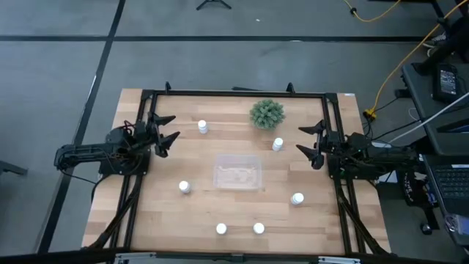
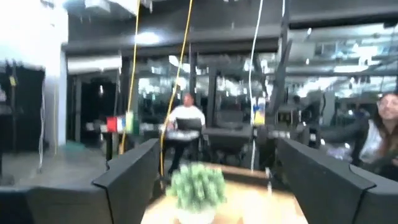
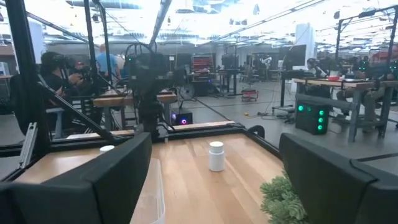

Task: Pick and place pill bottles into a basket
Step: Put the white pill bottle into the transparent bin

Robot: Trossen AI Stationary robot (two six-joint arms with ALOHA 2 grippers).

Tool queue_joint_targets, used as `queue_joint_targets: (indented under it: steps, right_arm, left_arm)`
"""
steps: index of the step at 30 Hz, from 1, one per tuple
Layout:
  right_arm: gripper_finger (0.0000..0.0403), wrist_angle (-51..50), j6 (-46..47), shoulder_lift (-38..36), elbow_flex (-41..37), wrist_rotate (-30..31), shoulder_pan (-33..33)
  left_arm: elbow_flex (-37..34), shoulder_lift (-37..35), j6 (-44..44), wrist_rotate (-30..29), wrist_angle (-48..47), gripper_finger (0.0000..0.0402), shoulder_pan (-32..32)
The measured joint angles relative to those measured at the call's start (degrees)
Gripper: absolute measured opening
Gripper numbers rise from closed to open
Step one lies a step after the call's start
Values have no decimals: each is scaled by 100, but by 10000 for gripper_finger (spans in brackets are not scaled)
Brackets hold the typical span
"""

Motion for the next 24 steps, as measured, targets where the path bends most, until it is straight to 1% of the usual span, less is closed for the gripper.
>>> queue_joint_targets:
  steps: [2,4,7,9,11,12,14,17,18,20,22,24]
  right_arm:
    - [354,14,60,1,0,-1,0]
    - [354,102,368,1,-1,-5,0]
    - [354,85,818,2,-2,-13,0]
    - [354,108,1103,2,-2,-19,0]
    - [354,267,1361,3,-2,-18,0]
    - [354,345,1423,-2,-2,-15,0]
    - [354,451,1622,3,-2,-15,0]
    - [354,781,1595,0,-2,9,-27]
    - [354,848,1539,0,-2,39,-53]
    - [354,773,1494,2,83,20,-82]
    - [354,414,1355,24,329,-150,-115]
    - [354,-199,1219,139,740,-273,-147]
  left_arm:
    - [0,-1,-305,11,-5,326,0]
    - [0,0,-575,-2,-100,326,0]
    - [0,0,-1245,-278,-92,326,0]
    - [0,0,-1868,-805,-49,326,0]
    - [0,0,-2412,-1520,2,326,1]
    - [0,0,-2548,-1862,-11,326,1]
    - [0,-1,-2614,-2280,-12,326,2]
    - [0,2,-2536,-2620,3,326,2]
    - [0,2,-2522,-2700,59,326,2]
    - [0,2,-2541,-2665,101,326,1]
    - [0,2,-2630,-2349,93,326,2]
    - [0,5,-2635,-1973,134,326,0]
